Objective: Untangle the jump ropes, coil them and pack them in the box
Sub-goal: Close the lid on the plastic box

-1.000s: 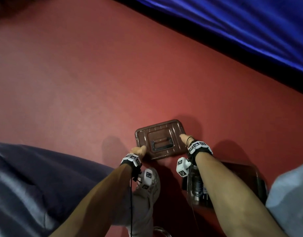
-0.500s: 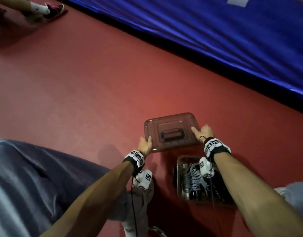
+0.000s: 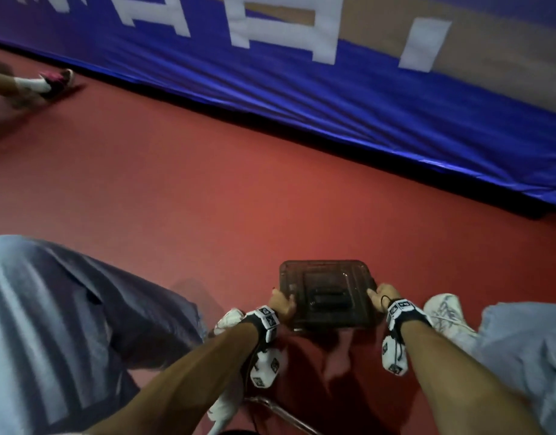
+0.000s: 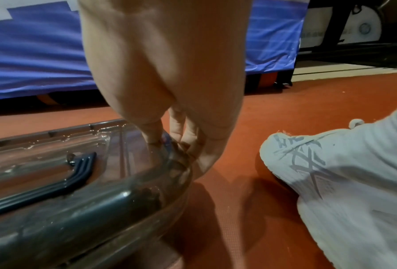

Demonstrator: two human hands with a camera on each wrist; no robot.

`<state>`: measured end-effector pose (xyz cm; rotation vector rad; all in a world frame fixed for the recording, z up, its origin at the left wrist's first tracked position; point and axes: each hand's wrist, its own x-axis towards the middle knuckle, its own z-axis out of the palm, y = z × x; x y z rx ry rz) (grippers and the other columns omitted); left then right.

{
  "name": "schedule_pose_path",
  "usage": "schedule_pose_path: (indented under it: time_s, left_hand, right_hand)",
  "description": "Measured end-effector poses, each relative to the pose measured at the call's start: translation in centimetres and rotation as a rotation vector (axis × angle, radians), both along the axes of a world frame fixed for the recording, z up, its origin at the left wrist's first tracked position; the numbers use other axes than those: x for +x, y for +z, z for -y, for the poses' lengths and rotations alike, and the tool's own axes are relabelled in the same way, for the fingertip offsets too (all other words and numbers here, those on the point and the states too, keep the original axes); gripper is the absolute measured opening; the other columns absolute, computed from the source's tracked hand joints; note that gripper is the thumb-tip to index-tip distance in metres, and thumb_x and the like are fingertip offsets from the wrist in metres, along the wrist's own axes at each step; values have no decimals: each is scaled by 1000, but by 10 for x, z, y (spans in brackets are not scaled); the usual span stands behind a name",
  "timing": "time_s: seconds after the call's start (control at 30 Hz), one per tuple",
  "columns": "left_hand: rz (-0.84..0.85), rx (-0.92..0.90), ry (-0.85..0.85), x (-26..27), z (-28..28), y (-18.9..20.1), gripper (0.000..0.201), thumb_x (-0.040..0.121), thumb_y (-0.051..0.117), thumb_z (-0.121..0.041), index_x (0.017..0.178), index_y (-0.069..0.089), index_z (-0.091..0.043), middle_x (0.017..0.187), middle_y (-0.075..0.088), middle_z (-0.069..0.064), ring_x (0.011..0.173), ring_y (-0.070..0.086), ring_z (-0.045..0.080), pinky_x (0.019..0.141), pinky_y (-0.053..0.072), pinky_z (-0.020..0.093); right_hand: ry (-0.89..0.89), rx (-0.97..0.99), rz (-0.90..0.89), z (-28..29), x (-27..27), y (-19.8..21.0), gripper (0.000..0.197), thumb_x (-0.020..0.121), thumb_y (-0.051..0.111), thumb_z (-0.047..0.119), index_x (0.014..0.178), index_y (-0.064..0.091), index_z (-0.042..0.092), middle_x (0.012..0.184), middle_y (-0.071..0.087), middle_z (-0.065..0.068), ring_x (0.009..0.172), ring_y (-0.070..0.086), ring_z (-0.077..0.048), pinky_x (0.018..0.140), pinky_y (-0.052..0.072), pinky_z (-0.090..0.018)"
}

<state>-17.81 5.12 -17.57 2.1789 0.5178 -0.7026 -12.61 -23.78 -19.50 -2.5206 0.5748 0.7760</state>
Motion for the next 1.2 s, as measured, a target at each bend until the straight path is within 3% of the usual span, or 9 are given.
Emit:
schedule_pose_path:
  time_s: [0.1, 0.23, 0.37, 0.47, 0.57, 0.67, 0.83, 0.97, 1.2]
  left_hand:
    - [5, 87, -184, -7, 3, 5, 70, 94, 40, -47, 139, 38, 6, 135, 54, 26, 120, 57, 41, 93, 44, 43]
    - [-36, 252, -252, -3, 3, -4, 45, 105, 48, -32, 140, 43, -4, 137, 57, 17, 123, 57, 38, 99, 44, 41]
    - [18, 289, -198, -5, 3, -10, 39, 103, 48, -33, 133, 50, -8, 124, 66, 16, 112, 63, 37, 87, 49, 40]
    - [-19, 359, -196, -10, 4, -9, 37, 106, 42, -24, 137, 47, -6, 128, 62, 10, 114, 64, 29, 88, 49, 35]
    - [-37, 325, -223, -16, 5, -11, 34, 101, 51, -24, 129, 57, -6, 124, 63, 10, 113, 64, 27, 88, 50, 32]
    - [-80, 313, -171, -14, 1, -27, 31, 104, 44, -27, 122, 59, -7, 124, 65, 9, 109, 66, 26, 86, 52, 32]
    - [-33, 294, -186, -10, -4, -32, 30, 99, 55, -31, 109, 70, -6, 106, 74, 7, 98, 71, 24, 74, 54, 29]
    - [-9, 270, -152, -9, -5, -33, 30, 99, 57, -31, 110, 71, -8, 108, 74, 7, 100, 71, 24, 77, 54, 29]
    - [28, 221, -88, -7, -7, -34, 24, 96, 64, -25, 105, 73, -5, 104, 75, 9, 96, 72, 25, 77, 57, 31]
  right_hand:
    - [-16, 19, 35, 9, -17, 0, 30, 104, 58, 28, 105, 63, -1, 106, 65, -22, 99, 62, -34, 74, 36, -29]
    - [-49, 18, 87, 17, -29, -1, 32, 99, 65, 28, 76, 49, 13, 85, 56, -11, 81, 50, -23, 69, 36, -29]
    - [-54, 19, 103, 13, -28, 2, 30, 97, 68, 26, 77, 50, 12, 79, 55, -9, 76, 49, -23, 66, 35, -28]
    - [-82, 32, 149, 8, -24, 3, 34, 95, 70, 24, 72, 49, 12, 71, 53, -7, 72, 48, -24, 64, 34, -28]
    - [-65, 21, 149, 6, -24, 0, 43, 95, 71, 23, 64, 42, 17, 63, 47, -2, 71, 48, -25, 65, 37, -28]
    - [-63, 5, 153, 3, -25, -1, 41, 95, 70, 26, 66, 43, 16, 67, 53, -3, 71, 53, -26, 65, 41, -29]
    - [-35, -12, 154, -1, -24, 5, 28, 98, 67, 28, 75, 55, 15, 83, 65, -9, 78, 54, -27, 68, 40, -29]
    - [-50, -25, 146, -2, -23, 2, 34, 99, 66, 28, 71, 53, 14, 72, 58, -5, 76, 56, -28, 66, 39, -29]
    - [-64, 6, 145, -1, -23, -2, 31, 97, 68, 32, 79, 63, 7, 75, 62, -8, 75, 57, -28, 65, 42, -29]
